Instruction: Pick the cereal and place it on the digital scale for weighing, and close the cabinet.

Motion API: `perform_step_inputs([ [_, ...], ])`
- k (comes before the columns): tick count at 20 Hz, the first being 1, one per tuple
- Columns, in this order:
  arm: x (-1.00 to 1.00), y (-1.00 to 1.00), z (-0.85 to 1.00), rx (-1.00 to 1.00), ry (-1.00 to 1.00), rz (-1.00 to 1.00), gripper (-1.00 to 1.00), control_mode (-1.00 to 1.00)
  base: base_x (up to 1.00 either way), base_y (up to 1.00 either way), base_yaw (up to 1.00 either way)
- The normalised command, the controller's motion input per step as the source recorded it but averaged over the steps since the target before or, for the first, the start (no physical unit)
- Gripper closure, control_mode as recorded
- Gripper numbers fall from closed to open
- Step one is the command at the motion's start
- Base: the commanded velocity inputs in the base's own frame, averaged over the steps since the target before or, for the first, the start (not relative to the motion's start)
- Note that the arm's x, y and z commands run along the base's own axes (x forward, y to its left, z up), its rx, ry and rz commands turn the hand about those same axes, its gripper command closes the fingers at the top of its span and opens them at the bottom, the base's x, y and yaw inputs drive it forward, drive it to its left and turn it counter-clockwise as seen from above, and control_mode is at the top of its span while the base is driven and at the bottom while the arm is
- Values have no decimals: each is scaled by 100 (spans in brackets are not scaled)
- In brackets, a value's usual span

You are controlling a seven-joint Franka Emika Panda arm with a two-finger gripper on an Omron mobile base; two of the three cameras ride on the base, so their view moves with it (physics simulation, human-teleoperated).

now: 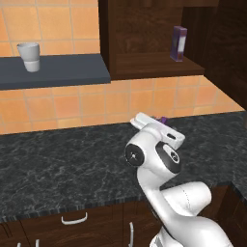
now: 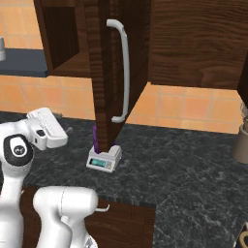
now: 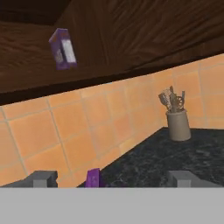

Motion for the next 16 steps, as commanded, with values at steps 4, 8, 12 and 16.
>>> perform_step_inputs([
  [4, -100, -14, 96, 19, -2, 0, -100, -100, 0, 0, 0],
  [8, -100, -59, 50, 33, -4, -2, -100, -100, 0, 0, 0],
  [12, -100, -78, 0, 40, -13, -2, -100, -100, 0, 0, 0],
  [16, -100, -91, 0, 46, -19, 0, -100, -100, 0, 0, 0],
])
